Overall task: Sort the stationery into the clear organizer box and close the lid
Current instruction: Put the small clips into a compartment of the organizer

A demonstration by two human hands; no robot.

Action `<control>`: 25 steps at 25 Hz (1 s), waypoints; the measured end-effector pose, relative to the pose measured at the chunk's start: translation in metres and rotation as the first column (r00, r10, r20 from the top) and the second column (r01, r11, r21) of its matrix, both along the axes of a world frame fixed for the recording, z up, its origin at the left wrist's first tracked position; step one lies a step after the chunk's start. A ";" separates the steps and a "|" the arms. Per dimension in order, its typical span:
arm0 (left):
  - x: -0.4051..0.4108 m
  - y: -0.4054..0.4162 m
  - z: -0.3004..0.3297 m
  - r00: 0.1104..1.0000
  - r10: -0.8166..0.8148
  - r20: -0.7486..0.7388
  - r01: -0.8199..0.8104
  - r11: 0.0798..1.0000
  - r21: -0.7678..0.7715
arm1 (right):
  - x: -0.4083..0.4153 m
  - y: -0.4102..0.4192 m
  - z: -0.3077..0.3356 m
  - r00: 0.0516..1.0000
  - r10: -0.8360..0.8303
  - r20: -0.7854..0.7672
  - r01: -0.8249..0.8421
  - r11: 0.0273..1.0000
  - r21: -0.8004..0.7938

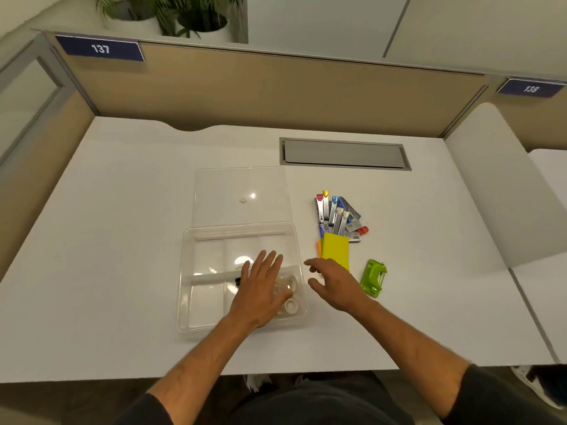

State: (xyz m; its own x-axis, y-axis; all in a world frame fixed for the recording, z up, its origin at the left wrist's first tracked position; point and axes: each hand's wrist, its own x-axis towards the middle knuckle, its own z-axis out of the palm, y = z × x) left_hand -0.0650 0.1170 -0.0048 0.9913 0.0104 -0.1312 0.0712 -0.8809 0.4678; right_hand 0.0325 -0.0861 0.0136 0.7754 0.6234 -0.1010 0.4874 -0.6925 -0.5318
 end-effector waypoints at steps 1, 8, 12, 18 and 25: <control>0.005 -0.008 0.002 1.000 -0.002 0.008 0.002 1.000 0.000 | 0.004 -0.009 0.001 1.000 -0.018 0.004 0.018 1.000 0.006; 0.049 -0.074 0.007 0.998 -0.033 -0.053 0.033 0.999 -0.001 | 0.044 -0.082 -0.001 0.997 -0.076 -0.004 0.076 0.996 -0.051; 0.075 -0.109 0.005 0.997 -0.032 -0.073 0.034 0.999 0.032 | 0.070 -0.123 -0.001 0.994 -0.091 -0.053 0.087 0.993 -0.075; 0.110 -0.140 -0.005 0.995 -0.018 -0.099 0.023 0.998 0.053 | 0.118 -0.167 -0.011 0.997 -0.052 -0.059 0.048 0.997 -0.065; 0.142 -0.153 -0.015 0.992 -0.023 -0.127 0.033 0.997 0.074 | 0.160 -0.166 -0.025 0.991 -0.080 -0.110 0.063 0.987 -0.149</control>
